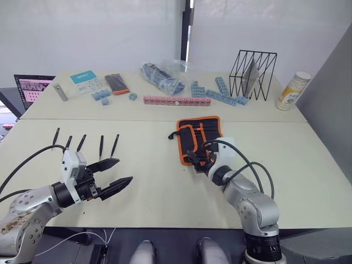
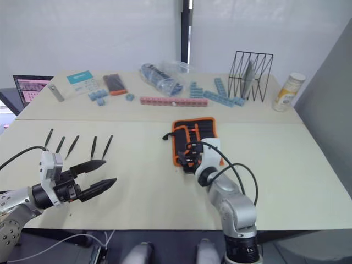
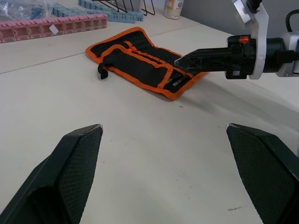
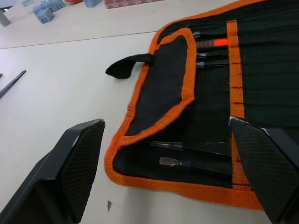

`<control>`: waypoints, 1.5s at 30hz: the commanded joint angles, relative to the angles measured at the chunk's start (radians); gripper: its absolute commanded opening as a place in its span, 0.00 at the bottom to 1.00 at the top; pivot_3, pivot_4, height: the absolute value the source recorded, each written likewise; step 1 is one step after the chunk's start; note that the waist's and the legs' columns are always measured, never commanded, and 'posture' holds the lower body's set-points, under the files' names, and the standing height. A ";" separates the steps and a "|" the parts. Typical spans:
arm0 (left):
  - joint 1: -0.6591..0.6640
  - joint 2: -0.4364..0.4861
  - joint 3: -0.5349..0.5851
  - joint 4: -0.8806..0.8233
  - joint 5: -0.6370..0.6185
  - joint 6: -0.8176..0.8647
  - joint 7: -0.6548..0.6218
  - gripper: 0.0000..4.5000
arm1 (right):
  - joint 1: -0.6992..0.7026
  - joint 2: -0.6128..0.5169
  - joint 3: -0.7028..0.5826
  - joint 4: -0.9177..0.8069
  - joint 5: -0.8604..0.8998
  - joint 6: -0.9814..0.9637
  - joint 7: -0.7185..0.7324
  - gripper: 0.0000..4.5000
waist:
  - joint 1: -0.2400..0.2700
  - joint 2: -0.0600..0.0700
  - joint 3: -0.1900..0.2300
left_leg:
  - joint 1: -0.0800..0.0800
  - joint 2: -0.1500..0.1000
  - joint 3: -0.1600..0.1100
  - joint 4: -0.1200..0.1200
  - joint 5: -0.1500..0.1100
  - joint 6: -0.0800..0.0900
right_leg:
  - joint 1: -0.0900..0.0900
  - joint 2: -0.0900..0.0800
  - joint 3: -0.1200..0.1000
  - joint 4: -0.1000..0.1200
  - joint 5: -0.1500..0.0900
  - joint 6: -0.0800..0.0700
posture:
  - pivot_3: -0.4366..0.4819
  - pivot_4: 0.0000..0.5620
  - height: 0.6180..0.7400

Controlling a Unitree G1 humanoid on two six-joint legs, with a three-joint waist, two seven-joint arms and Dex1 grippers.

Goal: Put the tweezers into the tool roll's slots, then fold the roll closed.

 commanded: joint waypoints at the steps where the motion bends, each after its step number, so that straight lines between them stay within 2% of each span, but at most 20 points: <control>1: 0.003 -0.011 0.003 0.005 0.009 -0.040 -0.022 1.00 | -0.020 0.031 0.013 0.052 0.015 -0.059 0.019 1.00 | -0.003 0.000 0.000 | 0.000 0.000 0.000 0.000 0.000 0.000 | 0.000 0.000 0.000 0.000 0.000 0.000 | 0.48 0.27 0.97; 8: -0.010 -0.022 -0.014 0.003 0.020 -0.045 -0.016 1.00 | -0.067 0.069 0.007 0.149 0.004 -0.147 0.033 1.00 | -0.001 0.000 0.000 | 0.000 0.000 0.000 -0.001 0.000 0.000 | 0.000 0.000 0.000 0.000 0.000 0.000 | 0.48 0.27 0.97; 14: -0.038 -0.021 -0.032 -0.024 0.008 -0.017 0.026 1.00 | -0.078 0.079 0.012 0.156 0.004 -0.175 0.035 1.00 | 0.000 0.000 0.000 | 0.000 0.000 0.000 -0.001 0.000 0.000 | 0.000 0.000 0.000 0.000 0.000 0.000 | 0.48 0.27 0.97; 17: -0.046 -0.020 -0.034 -0.032 0.003 -0.006 0.037 1.00 | -0.071 0.071 0.018 0.153 -0.001 -0.182 0.037 0.82 | 0.000 0.000 0.000 | 0.000 0.000 0.000 -0.001 0.000 0.000 | 0.000 0.000 0.000 0.000 0.000 0.000 | 0.48 0.27 0.97; 27: -0.070 -0.021 -0.036 -0.067 -0.015 0.037 0.073 1.00 | -0.052 0.048 0.044 0.154 -0.029 -0.204 0.049 0.04 | 0.000 0.000 0.000 | 0.000 0.000 0.000 -0.001 0.000 0.000 | 0.000 0.001 0.000 0.000 0.000 0.000 | 0.48 0.27 0.97; 28: -0.071 -0.022 -0.035 -0.068 -0.014 0.038 0.074 1.00 | -0.051 0.047 0.048 0.154 -0.030 -0.205 0.049 0.01 | 0.000 0.000 0.000 | 0.000 0.000 0.000 -0.001 0.000 0.000 | 0.000 0.000 0.000 0.000 0.000 0.000 | 0.48 0.27 0.97; 37: -0.068 -0.024 -0.029 -0.058 -0.006 0.031 0.072 1.00 | -0.058 0.009 0.115 0.132 -0.046 -0.227 0.117 0.01 | -0.001 0.000 0.000 | 0.000 0.000 0.000 -0.001 0.000 0.000 | 0.000 0.001 0.000 0.000 0.000 0.000 | 0.48 0.27 0.97; 42: -0.077 -0.005 -0.024 -0.005 0.014 0.015 0.040 1.00 | -0.068 -0.188 0.312 0.087 -0.119 -0.325 0.349 0.01 | 0.000 0.000 0.000 | 0.000 0.000 0.000 -0.001 0.000 0.000 | 0.000 0.001 0.000 0.000 0.000 0.000 | 0.48 0.27 0.97; 45: -0.107 0.042 -0.049 0.081 0.070 -0.036 -0.040 1.00 | -0.053 -0.351 0.404 0.089 -0.181 -0.458 0.512 0.01 | 0.002 0.000 0.000 | 0.000 0.000 0.000 -0.002 0.000 0.000 | 0.000 0.000 0.000 -0.001 0.000 0.000 | 0.48 0.27 0.97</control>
